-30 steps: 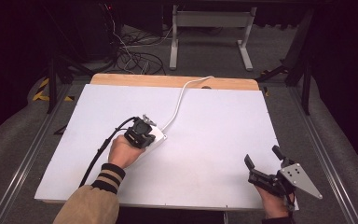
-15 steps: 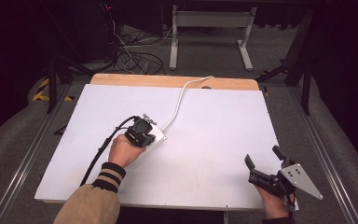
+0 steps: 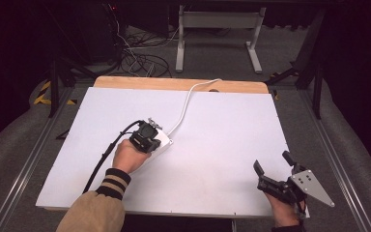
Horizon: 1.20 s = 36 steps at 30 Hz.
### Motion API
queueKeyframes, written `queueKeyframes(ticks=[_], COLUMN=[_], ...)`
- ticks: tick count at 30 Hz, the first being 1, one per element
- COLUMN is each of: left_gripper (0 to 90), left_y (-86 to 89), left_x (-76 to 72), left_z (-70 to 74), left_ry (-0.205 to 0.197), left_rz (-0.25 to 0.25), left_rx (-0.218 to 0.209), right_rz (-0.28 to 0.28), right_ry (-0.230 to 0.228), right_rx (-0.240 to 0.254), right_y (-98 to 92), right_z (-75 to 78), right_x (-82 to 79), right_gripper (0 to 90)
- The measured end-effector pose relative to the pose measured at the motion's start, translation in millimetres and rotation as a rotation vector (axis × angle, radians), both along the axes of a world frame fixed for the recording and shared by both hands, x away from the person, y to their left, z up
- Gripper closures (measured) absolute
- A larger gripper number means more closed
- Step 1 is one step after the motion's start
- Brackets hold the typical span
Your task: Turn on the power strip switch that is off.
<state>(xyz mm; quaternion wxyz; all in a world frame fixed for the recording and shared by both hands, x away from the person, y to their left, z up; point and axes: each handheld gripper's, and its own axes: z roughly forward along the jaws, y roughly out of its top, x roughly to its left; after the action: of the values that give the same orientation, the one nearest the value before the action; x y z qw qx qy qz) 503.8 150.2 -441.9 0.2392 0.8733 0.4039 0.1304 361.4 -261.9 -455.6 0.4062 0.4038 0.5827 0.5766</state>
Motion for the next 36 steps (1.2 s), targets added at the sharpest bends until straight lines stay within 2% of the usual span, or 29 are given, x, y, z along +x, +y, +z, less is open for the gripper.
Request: queueKeyframes(ticks=[21,29,33,36], left_gripper=[90.0,90.0,90.0,90.0], left_y=[0.4,0.9,4.3,6.8], left_x=[0.6,0.1,1.6,1.9], left_z=[0.2,-0.2,-1.7,-1.7], left_ry=[0.009,0.000,-0.017,-0.028], left_rz=[0.004,0.001,0.009,-0.009], left_rx=[-0.009,-0.006,-0.031,-0.052], right_rz=[0.002,0.005,0.005,0.001], right_ry=[0.005,0.006,0.006,0.005], right_rx=[0.006,0.007,0.010,0.008], right_y=[0.5,0.8,0.2,-0.4], right_z=[-0.5,-0.7,-0.8,-1.3], right_x=[0.2,0.3,0.7,1.0], right_gripper=[2.4,2.4,2.4,2.4])
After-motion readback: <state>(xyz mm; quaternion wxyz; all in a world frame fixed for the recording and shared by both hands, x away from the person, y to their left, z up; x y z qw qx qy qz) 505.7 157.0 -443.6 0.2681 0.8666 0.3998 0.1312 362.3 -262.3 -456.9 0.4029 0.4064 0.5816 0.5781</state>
